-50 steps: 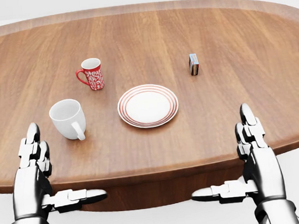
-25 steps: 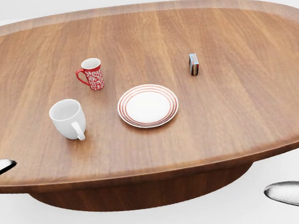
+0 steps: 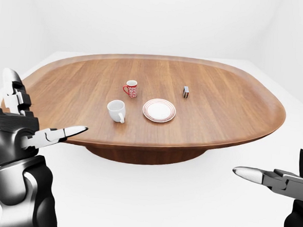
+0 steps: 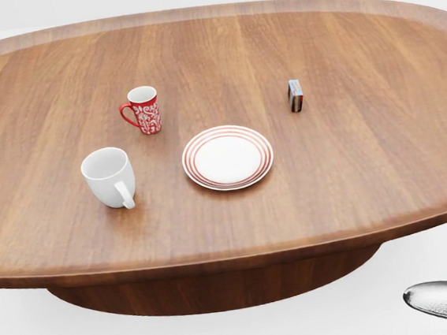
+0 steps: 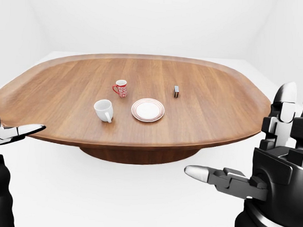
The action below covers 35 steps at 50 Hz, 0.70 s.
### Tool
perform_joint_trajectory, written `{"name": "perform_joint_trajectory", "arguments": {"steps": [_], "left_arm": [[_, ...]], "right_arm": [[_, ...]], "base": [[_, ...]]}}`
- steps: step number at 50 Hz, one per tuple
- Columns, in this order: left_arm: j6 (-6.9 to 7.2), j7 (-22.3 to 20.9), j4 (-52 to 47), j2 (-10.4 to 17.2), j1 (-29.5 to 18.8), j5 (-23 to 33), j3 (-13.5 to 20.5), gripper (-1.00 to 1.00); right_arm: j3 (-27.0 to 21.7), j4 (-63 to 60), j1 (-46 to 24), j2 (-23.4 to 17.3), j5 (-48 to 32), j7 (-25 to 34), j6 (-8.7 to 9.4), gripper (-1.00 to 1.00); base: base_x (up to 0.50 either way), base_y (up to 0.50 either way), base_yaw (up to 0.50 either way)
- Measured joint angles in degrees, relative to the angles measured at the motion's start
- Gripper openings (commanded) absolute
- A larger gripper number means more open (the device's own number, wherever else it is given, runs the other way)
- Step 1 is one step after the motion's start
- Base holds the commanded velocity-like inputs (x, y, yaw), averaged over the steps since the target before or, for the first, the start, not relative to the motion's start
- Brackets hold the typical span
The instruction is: Put the white mug on the plate.
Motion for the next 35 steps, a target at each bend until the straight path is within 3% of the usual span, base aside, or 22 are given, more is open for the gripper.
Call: {"name": "perform_joint_trajectory", "arguments": {"steps": [35], "left_arm": [[0.00,0.3,-0.5,0.1,-0.1,-0.4,0.1,1.00]], "right_arm": [[0.7,0.0,0.5,0.4,-1.8,1.3,0.00,1.00]], "base": [[0.03,0.26,0.00]]}}
